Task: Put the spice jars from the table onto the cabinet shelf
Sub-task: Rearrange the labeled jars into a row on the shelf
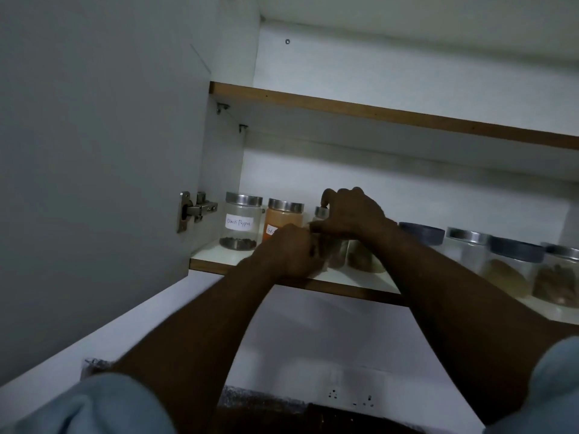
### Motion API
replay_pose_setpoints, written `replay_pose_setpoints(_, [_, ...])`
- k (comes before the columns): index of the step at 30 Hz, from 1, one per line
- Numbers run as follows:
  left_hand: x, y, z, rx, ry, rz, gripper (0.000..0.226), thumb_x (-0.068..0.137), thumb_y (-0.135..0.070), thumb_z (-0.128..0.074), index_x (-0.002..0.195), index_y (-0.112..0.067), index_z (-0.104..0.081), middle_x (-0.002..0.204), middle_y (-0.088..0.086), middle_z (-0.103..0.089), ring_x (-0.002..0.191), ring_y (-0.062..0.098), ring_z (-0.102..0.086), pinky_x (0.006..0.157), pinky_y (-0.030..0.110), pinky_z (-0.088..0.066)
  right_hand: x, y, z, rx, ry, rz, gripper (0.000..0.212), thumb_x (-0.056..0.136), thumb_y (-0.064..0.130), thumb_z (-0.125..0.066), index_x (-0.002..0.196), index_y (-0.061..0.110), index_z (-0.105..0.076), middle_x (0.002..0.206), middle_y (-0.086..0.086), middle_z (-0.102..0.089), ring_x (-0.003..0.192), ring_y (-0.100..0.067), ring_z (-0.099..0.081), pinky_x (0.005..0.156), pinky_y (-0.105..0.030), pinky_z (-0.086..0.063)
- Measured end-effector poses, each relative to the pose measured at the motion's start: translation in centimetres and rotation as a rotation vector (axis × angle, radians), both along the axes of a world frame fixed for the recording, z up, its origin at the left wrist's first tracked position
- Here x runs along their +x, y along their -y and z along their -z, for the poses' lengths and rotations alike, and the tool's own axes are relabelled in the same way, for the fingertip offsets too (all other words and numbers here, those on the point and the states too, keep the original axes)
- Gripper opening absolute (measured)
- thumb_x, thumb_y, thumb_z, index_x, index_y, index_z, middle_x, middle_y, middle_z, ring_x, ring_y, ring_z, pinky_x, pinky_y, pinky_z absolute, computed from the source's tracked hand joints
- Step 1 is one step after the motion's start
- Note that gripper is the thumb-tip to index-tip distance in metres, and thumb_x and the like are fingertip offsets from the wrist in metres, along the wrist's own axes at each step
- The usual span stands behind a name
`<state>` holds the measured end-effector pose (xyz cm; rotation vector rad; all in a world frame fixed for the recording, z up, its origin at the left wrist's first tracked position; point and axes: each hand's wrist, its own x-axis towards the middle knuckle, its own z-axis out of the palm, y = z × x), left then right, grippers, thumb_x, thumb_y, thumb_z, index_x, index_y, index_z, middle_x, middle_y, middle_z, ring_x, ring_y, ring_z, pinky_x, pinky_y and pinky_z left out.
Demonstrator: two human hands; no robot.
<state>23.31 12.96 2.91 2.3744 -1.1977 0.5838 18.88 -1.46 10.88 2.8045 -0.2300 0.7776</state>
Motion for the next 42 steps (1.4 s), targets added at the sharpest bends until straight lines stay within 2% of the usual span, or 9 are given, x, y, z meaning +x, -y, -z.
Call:
replay_pose_setpoints(3, [1.2,0.4,0.8,-0.135,-0.058,-0.037,0.027,0.085,-0.046,-0.075,0.075,-0.020,-0.072,0.062,-0.010,-0.059,0.063,0.006,-0.057,0.055,0.022,-0.038,0.3,0.0,0.7,0.000,0.042,-0.052,0.056,0.081,0.051,-0.074,0.119,0.016,-0.053,0.111,-0.009,-0.065,0.101,-0.027,-0.057,0.076,-0.036,-0.049])
replay_pose_setpoints(6, [1.9,0.9,1.3,-0.202,-0.064,-0.102,0.031,0.081,-0.050,-0.076,0.078,-0.018,-0.076,0.068,-0.004,-0.068,0.068,0.010,-0.063,0.055,0.021,-0.039,0.2,1.0,-0.3,0.164,-0.018,-0.136,0.044,0.079,0.029,-0.074,0.115,0.018,-0.052,0.111,-0.009,-0.064,0.093,-0.025,-0.058,0.072,-0.035,-0.050])
replay_pose_setpoints(11, [1.8,1.7,0.8,-0.202,-0.075,-0.123,0.032,0.081,-0.049,-0.076,0.083,-0.017,-0.077,0.074,-0.001,-0.070,0.074,0.015,-0.067,0.069,0.031,-0.055,0.7,2.1,-0.4,0.127,0.079,-0.123,0.070,0.078,0.054,-0.080,0.129,0.011,-0.056,0.126,-0.010,-0.062,0.110,-0.026,-0.059,0.084,-0.034,-0.048])
replay_pose_setpoints(13, [1.6,1.8,1.1,-0.205,-0.052,-0.138,0.034,0.082,-0.048,-0.075,0.087,-0.015,-0.077,0.078,0.002,-0.071,0.077,0.018,-0.067,0.075,0.035,-0.058,1.2,1.9,0.1,0.069,0.064,-0.071,0.069,0.078,0.057,-0.079,0.122,0.007,-0.062,0.118,-0.011,-0.064,0.101,-0.023,-0.057,0.078,-0.032,-0.044])
replay_pose_setpoints(16, [1.4,1.8,1.4,-0.212,-0.048,-0.149,0.036,0.084,-0.049,-0.073,0.088,-0.014,-0.076,0.081,0.003,-0.071,0.079,0.019,-0.067,0.076,0.037,-0.059,1.6,1.7,-0.1,0.052,0.019,-0.072,0.055,0.078,0.046,-0.081,0.114,0.009,-0.063,0.111,-0.010,-0.066,0.092,-0.021,-0.054,0.074,-0.032,-0.043])
replay_pose_setpoints(23, [1.6,1.6,1.3,-0.201,-0.067,-0.146,0.030,0.086,-0.045,-0.072,0.086,-0.016,-0.074,0.079,0.001,-0.066,0.079,0.020,-0.066,0.074,0.037,-0.058,1.6,2.2,0.0,0.149,0.018,-0.150,0.050,0.077,0.024,-0.076,0.124,0.019,-0.059,0.126,-0.007,-0.064,0.110,-0.025,-0.060,0.085,-0.034,-0.053])
replay_pose_setpoints(29, [2.0,1.5,1.8,-0.211,-0.053,-0.158,0.030,0.085,-0.045,-0.071,0.093,-0.017,-0.077,0.085,0.001,-0.070,0.081,0.019,-0.066,0.077,0.039,-0.059,2.3,2.6,0.0,0.239,0.075,-0.170,0.050,0.076,0.049,-0.083,0.114,0.025,-0.063,0.124,-0.001,-0.065,0.105,-0.019,-0.058,0.076,-0.032,-0.048])
replay_pose_setpoints(36, [1.9,1.7,1.9,-0.245,-0.053,-0.138,0.025,0.088,-0.043,-0.069,0.082,-0.019,-0.073,0.065,-0.007,-0.056,0.071,0.015,-0.062,0.064,0.030,-0.048,2.6,2.9,-0.1,0.275,0.023,-0.213,0.046,0.072,0.041,-0.086,0.104,0.033,-0.054,0.122,0.000,-0.066,0.096,-0.017,-0.059,0.062,-0.022,-0.041])
replay_pose_setpoints(42, [1.9,1.6,2.0,-0.247,-0.045,-0.134,0.027,0.090,-0.041,-0.065,0.088,-0.016,-0.075,0.070,-0.004,-0.059,0.074,0.018,-0.064,0.071,0.034,-0.056,3.1,2.8,0.3,0.278,0.018,-0.223,0.047,0.076,0.036,-0.083,0.110,0.029,-0.051,0.127,-0.003,-0.063,0.099,-0.019,-0.057,0.066,-0.026,-0.043])
